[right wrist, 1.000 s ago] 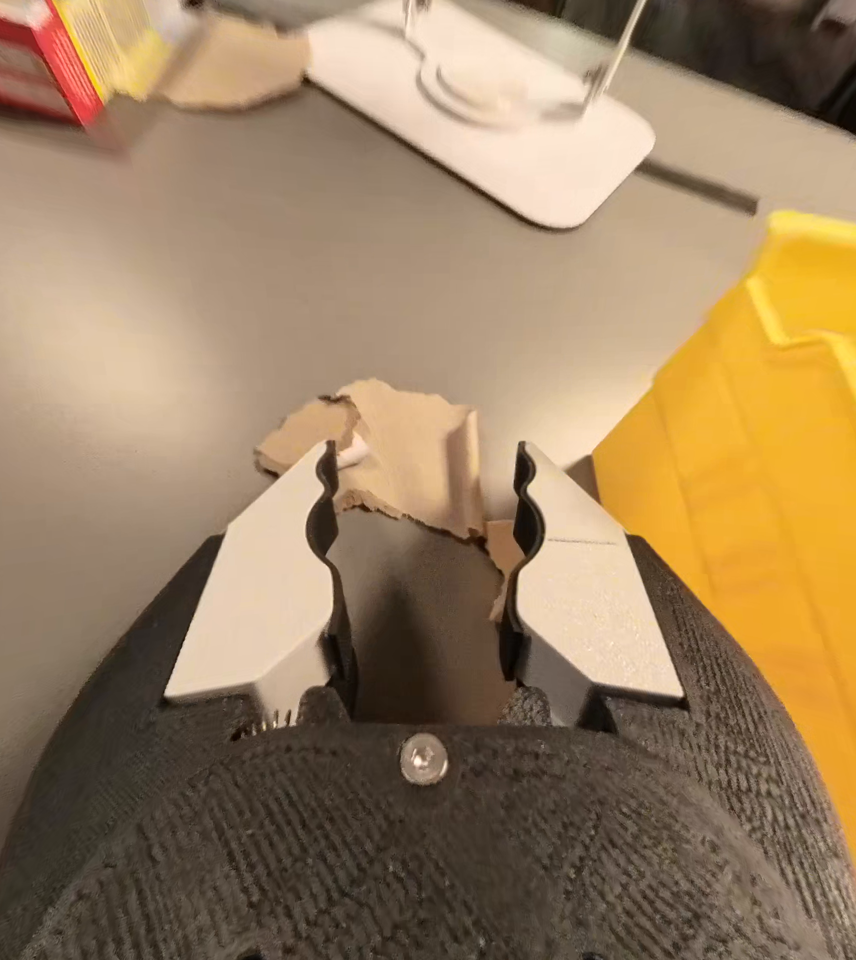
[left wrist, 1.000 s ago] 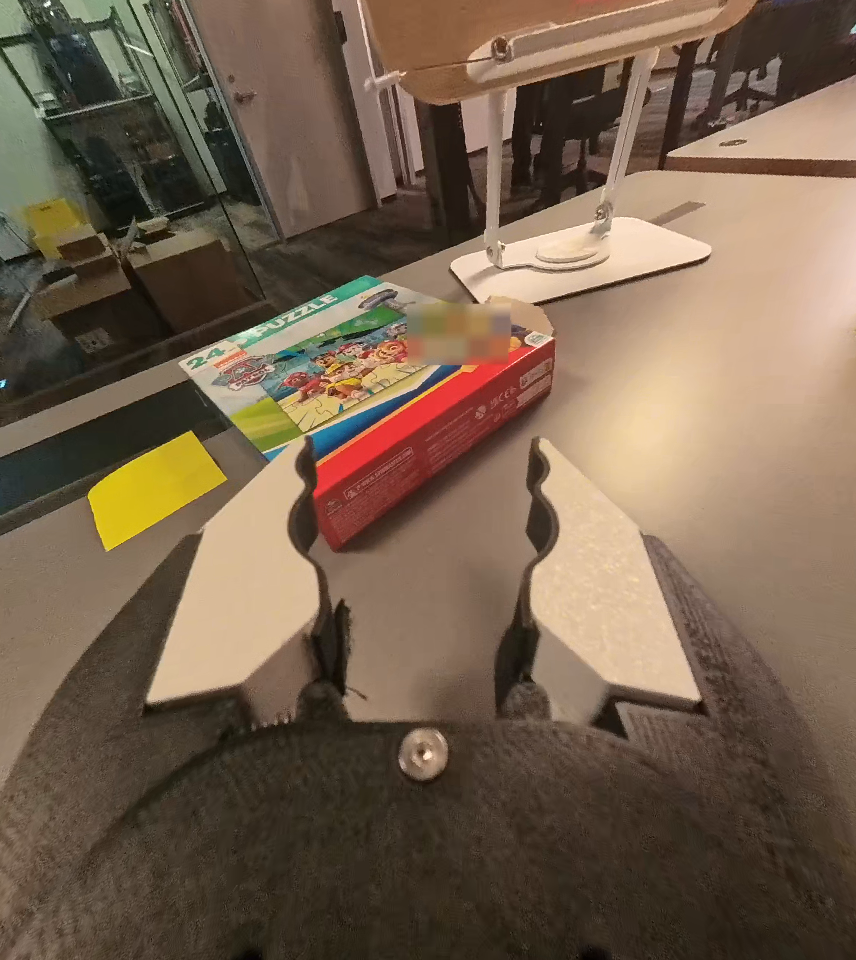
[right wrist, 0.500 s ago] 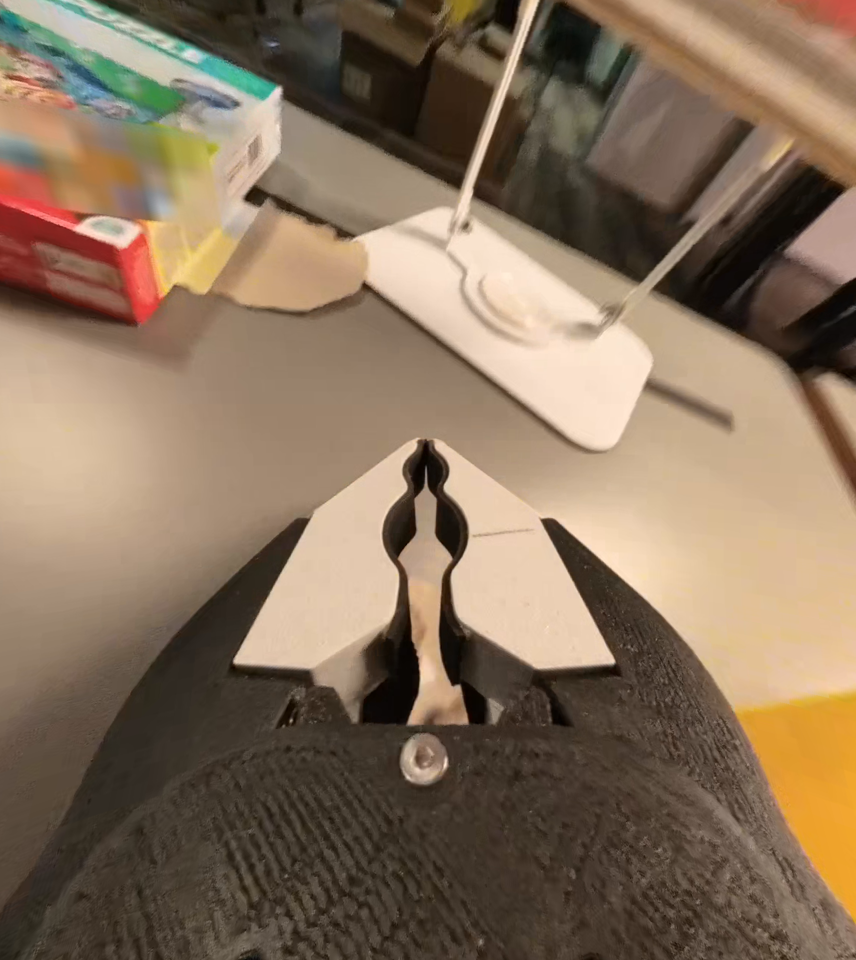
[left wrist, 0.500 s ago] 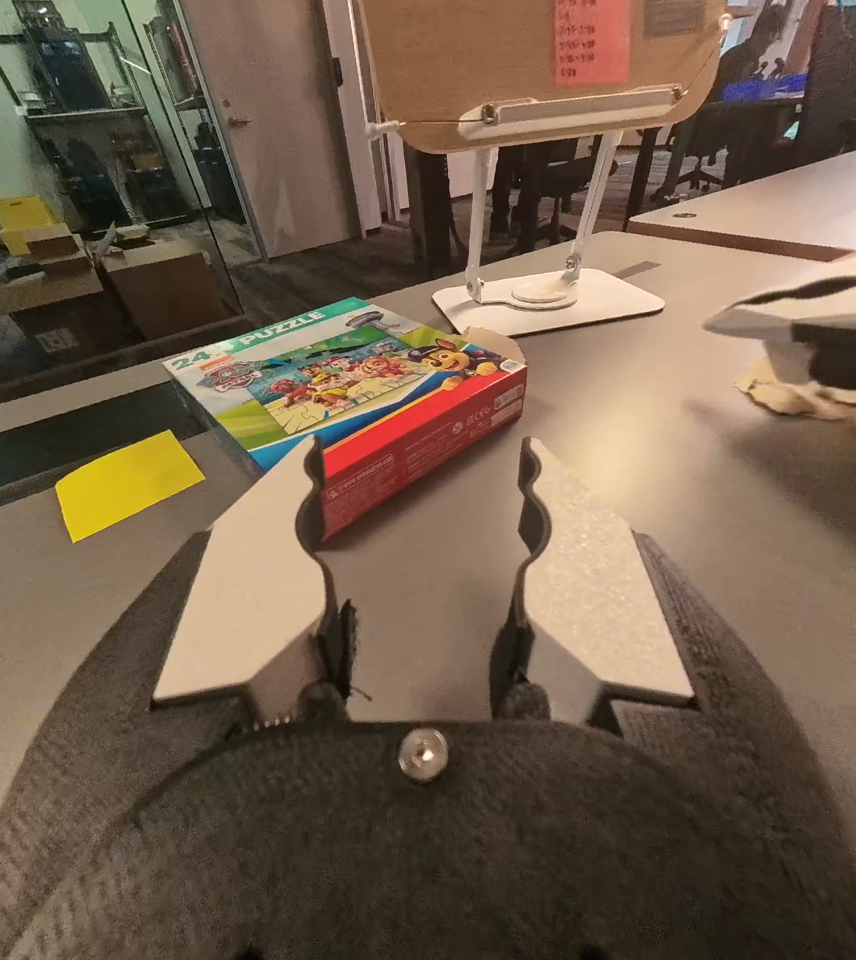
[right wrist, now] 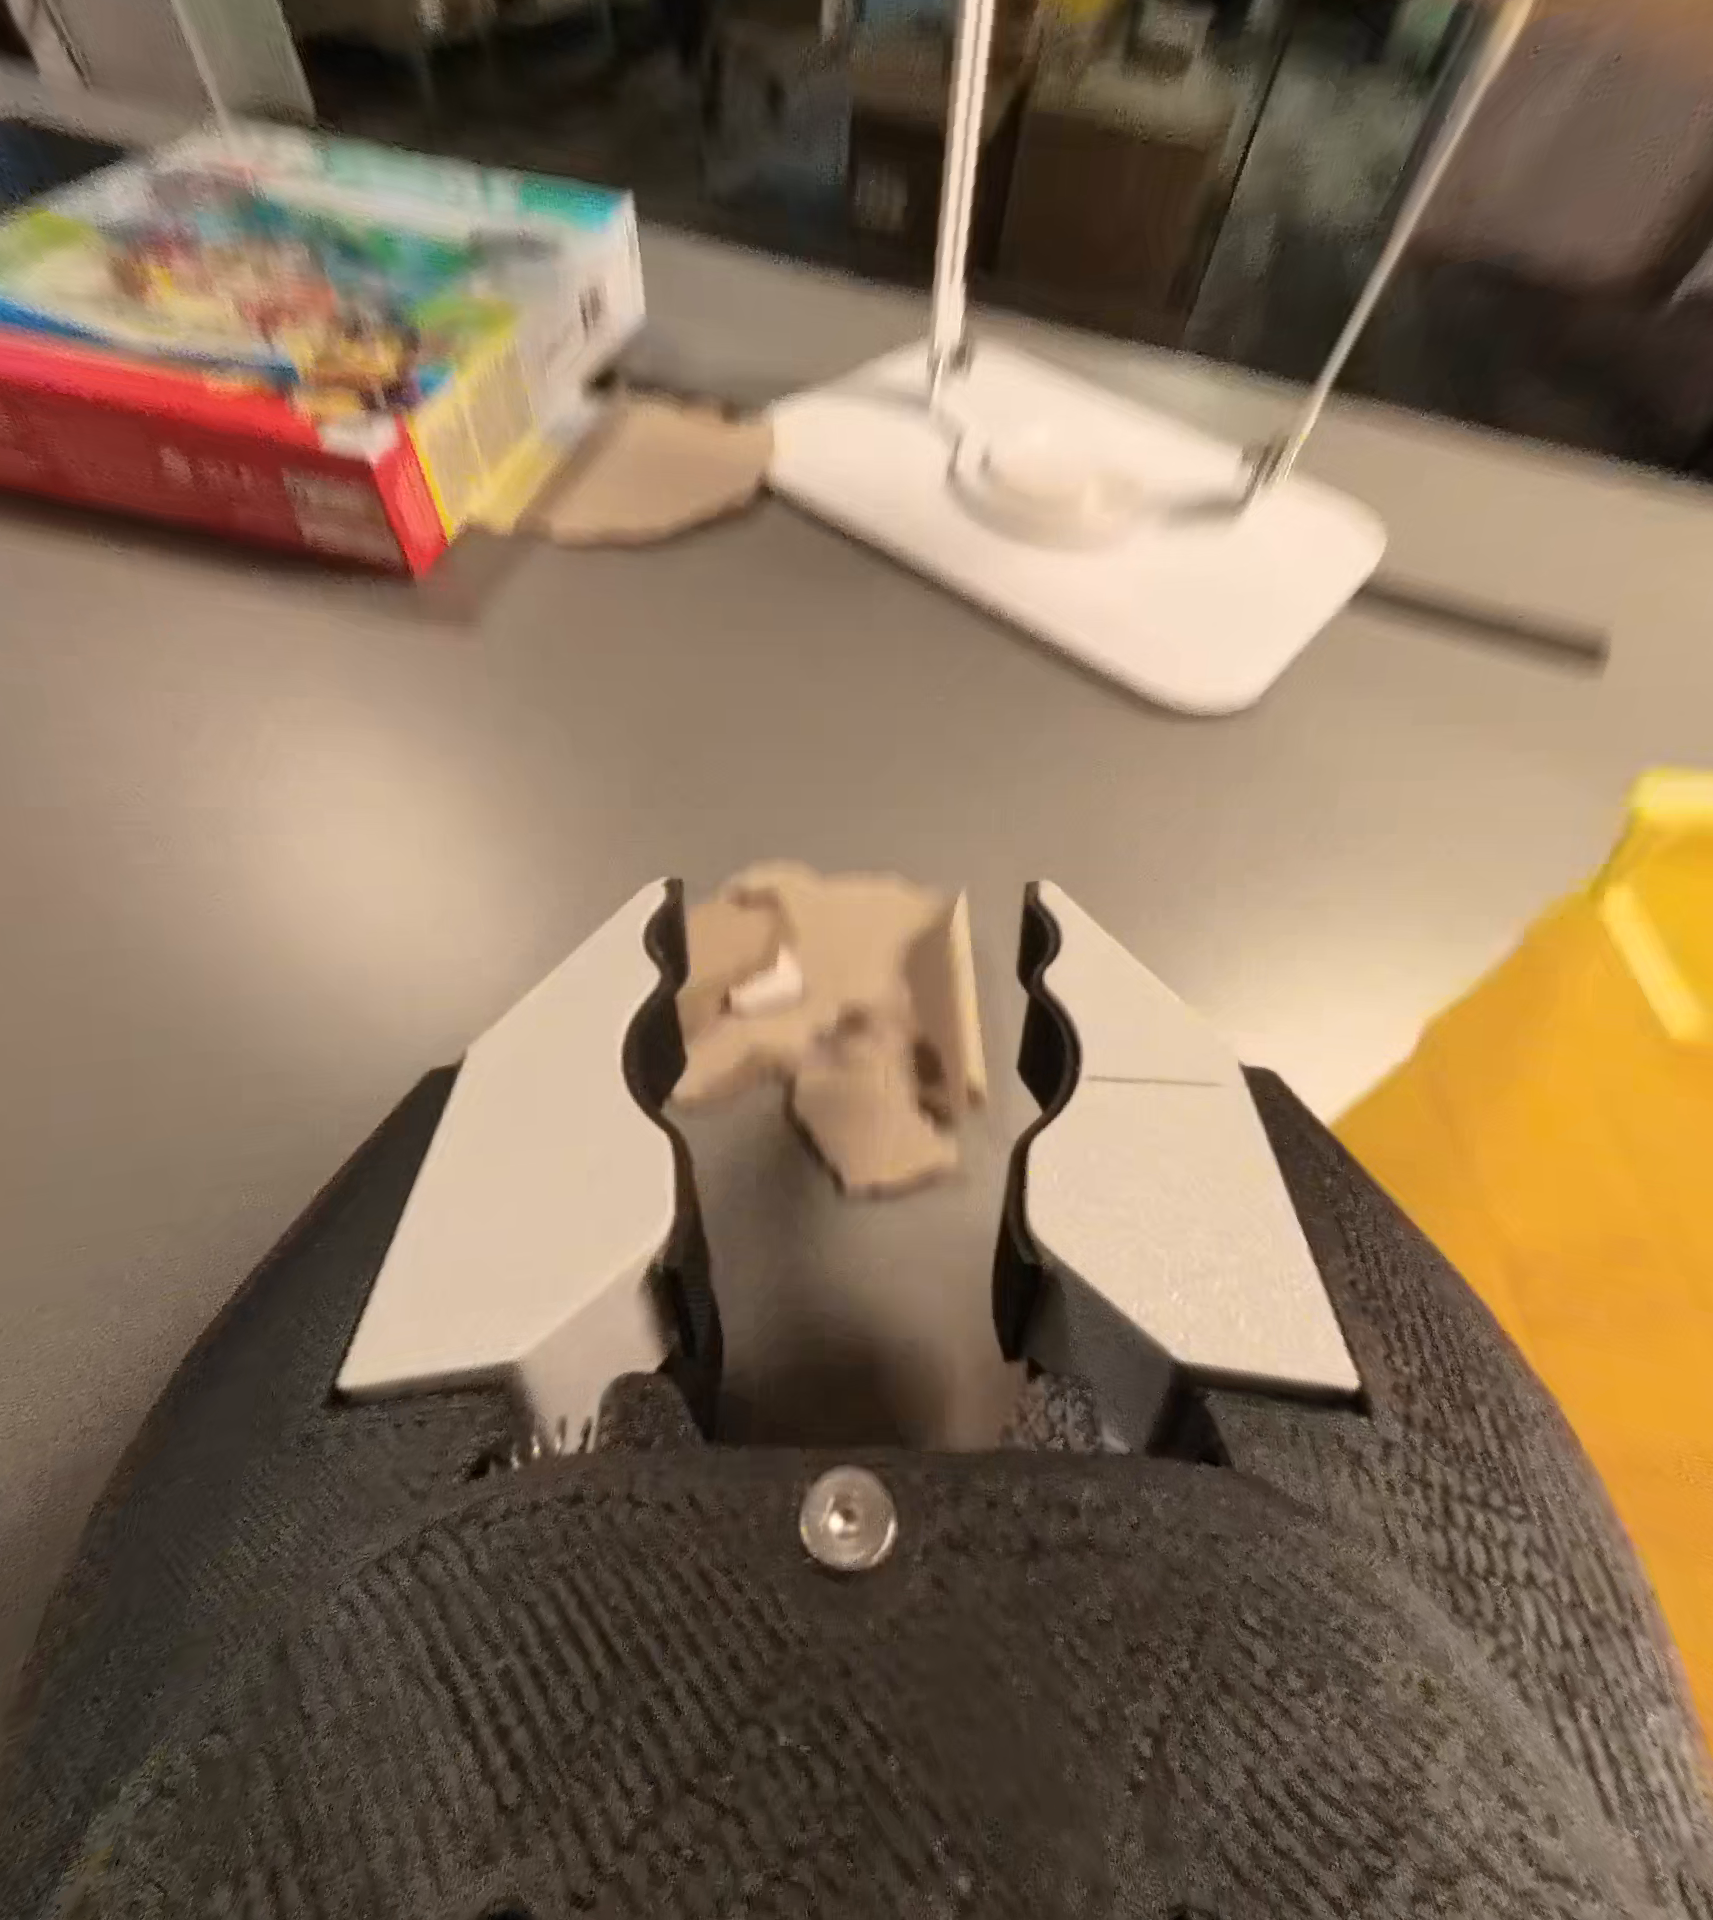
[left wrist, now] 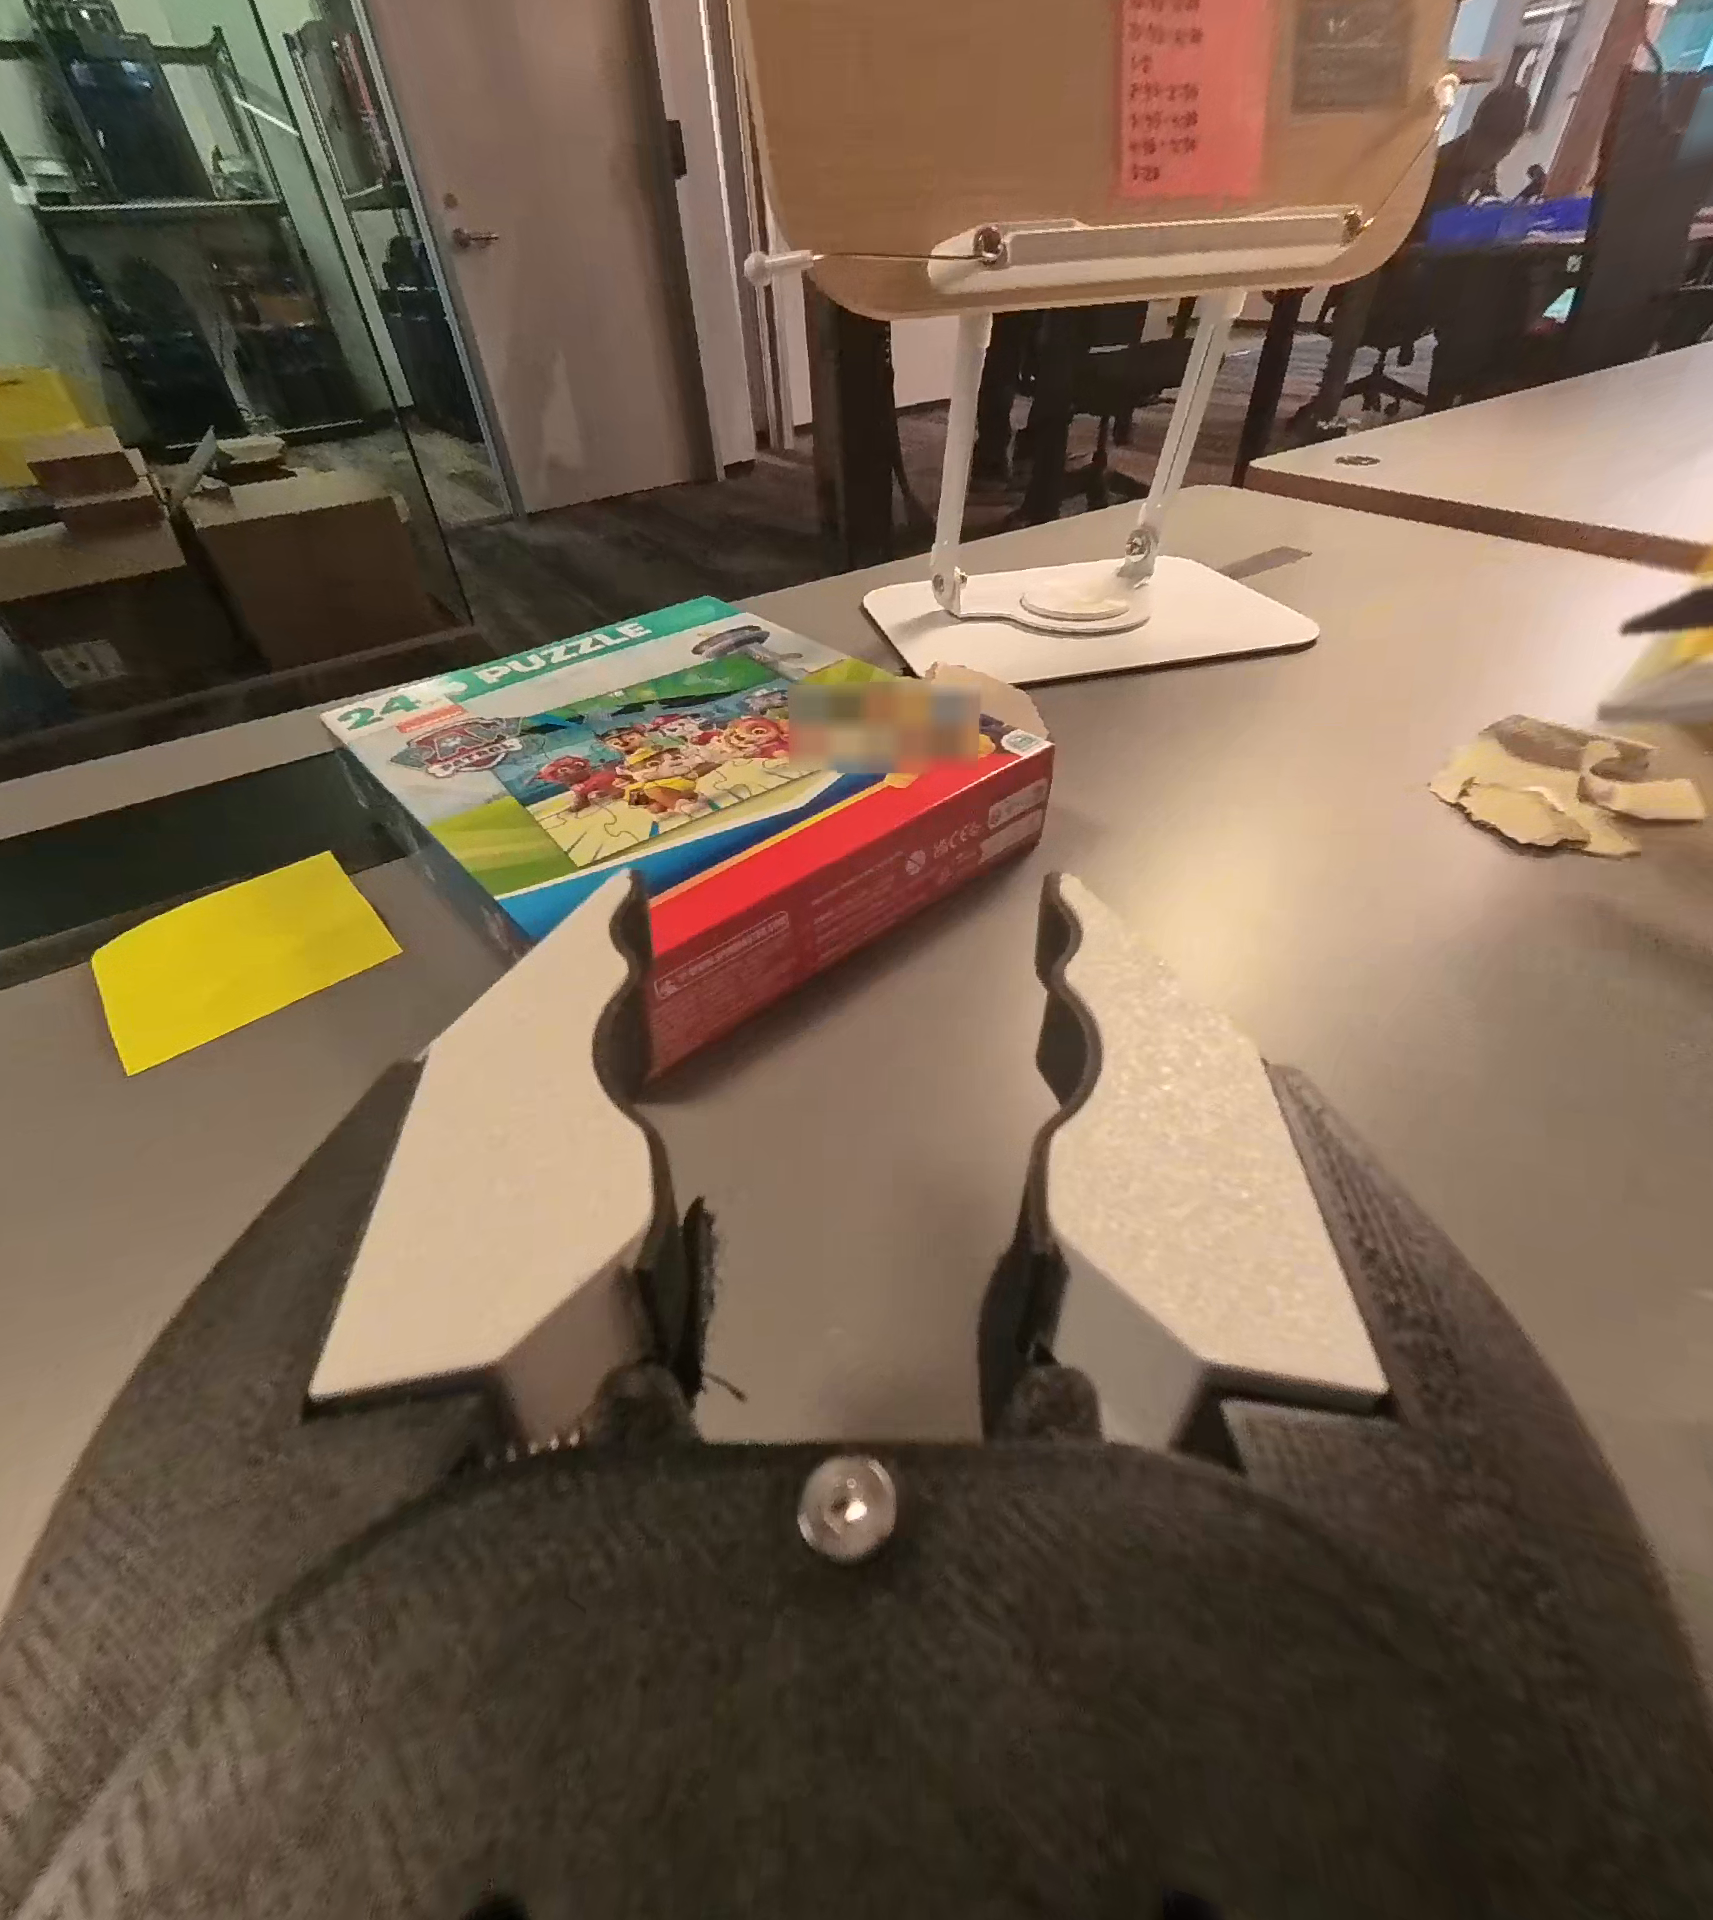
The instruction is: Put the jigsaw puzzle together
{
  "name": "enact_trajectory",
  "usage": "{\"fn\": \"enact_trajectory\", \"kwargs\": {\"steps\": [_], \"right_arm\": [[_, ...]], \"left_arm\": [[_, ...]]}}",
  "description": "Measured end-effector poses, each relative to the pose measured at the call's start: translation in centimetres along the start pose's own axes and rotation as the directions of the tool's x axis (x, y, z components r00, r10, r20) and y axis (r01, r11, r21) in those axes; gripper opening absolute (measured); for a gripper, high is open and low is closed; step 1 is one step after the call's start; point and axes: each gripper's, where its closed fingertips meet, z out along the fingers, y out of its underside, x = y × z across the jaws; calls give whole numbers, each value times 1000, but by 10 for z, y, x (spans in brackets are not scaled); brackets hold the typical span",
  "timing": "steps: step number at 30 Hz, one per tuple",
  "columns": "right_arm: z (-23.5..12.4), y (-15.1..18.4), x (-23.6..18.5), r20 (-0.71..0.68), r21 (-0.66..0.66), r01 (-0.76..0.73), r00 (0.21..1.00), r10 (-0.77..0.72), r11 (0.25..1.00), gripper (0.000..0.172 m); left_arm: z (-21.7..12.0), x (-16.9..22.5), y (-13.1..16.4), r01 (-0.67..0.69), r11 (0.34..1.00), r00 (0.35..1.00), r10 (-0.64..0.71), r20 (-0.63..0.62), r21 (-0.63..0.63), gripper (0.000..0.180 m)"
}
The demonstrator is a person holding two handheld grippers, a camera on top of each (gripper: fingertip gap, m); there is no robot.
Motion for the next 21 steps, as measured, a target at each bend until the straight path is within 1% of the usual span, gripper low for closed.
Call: {"fn": "enact_trajectory", "kwargs": {"steps": [1,2,5,6,8,10,11,18,19,20,21], "right_arm": [[-3,14,-1,30,-59,-27,999,29,998,65],[-4,21,-3,58,-97,-49,997,55,994,71],[3,22,-12,97,-152,-55,993,71,987,82],[9,24,-14,93,-195,-37,994,56,980,86],[20,38,-13,60,-308,-23,997,43,951,87],[26,39,-14,38,-331,-85,994,104,940,74],[25,39,-15,32,-340,-85,994,101,937,64],[22,40,-18,3,-366,-82,996,89,927,57],[22,39,-23,20,-364,-73,996,86,928,45],[20,38,-30,46,-361,-51,996,72,931,25],[20,38,-34,42,-353,-23,998,40,935,20]], "left_arm": [[0,1,0,-5,1000,1000,5,0,-3,74],[1,1,1,-11,1000,1000,11,-2,-5,74],[1,3,1,-25,1000,1000,25,-1,-8,73],[1,3,1,-25,1000,1000,25,-1,-10,73],[1,3,1,-23,1000,1000,23,-1,-7,73],[0,2,0,-18,1000,1000,18,-1,-1,73],[0,2,0,-14,1000,1000,14,-2,-1,73],[1,3,1,-25,1000,1000,25,0,-6,73],[1,3,1,-29,1000,1000,29,0,-7,73],[1,3,1,-32,999,999,32,1,-7,73],[1,3,1,-35,999,999,35,1,-7,73]]}}
